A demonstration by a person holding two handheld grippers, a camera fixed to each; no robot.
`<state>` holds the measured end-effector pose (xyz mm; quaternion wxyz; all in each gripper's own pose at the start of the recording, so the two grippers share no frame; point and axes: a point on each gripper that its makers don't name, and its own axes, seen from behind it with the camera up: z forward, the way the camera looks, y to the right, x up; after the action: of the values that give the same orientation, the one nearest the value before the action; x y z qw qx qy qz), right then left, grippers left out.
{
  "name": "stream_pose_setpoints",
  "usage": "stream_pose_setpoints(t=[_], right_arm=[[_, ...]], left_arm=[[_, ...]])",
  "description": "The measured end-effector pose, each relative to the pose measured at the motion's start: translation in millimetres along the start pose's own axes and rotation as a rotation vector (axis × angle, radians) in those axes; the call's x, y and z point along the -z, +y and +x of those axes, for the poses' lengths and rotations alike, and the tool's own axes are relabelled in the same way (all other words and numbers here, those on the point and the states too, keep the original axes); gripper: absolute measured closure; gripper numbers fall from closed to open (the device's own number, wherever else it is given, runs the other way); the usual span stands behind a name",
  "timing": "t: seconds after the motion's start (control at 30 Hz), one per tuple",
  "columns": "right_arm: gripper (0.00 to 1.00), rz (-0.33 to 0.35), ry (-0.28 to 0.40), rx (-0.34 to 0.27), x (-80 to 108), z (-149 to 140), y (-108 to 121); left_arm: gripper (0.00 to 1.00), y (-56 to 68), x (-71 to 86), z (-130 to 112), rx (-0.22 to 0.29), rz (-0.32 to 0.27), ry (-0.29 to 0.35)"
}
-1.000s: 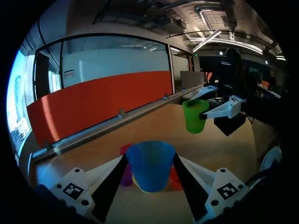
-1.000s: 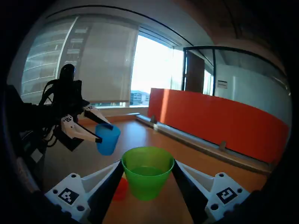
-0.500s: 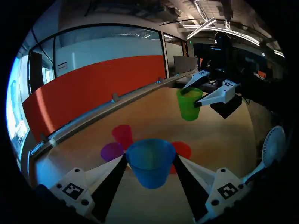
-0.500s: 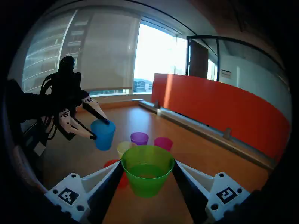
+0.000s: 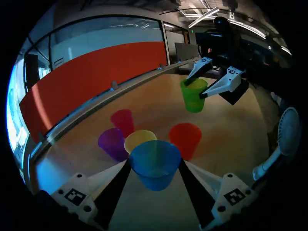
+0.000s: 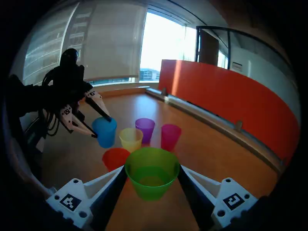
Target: Pour water
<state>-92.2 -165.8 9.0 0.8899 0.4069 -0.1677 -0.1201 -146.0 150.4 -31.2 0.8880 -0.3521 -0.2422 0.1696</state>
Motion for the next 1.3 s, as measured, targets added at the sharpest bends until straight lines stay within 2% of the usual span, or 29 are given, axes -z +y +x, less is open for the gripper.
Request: stream_pose_setpoints(t=[0.3,0.67,1.3], right_arm=[[0.07,-0.008,-0.051,-0.007,-12.4,-22.2,4.0],[0.07,-0.014,-0.081,-0.016,-22.7,-42.4,4.3],[0.07,-0.017,-0.105,-0.036,-35.2,-63.0,-2.1]], left_arm=[[0.11,-4.4,-7.5,-20.4,0.01,0.002,-0.035],[0.11,-7.3,-13.6,-30.7,0.015,0.004,-0.047],[0.11,-12.8,-14.4,-40.1,0.055,0.008,-0.03]])
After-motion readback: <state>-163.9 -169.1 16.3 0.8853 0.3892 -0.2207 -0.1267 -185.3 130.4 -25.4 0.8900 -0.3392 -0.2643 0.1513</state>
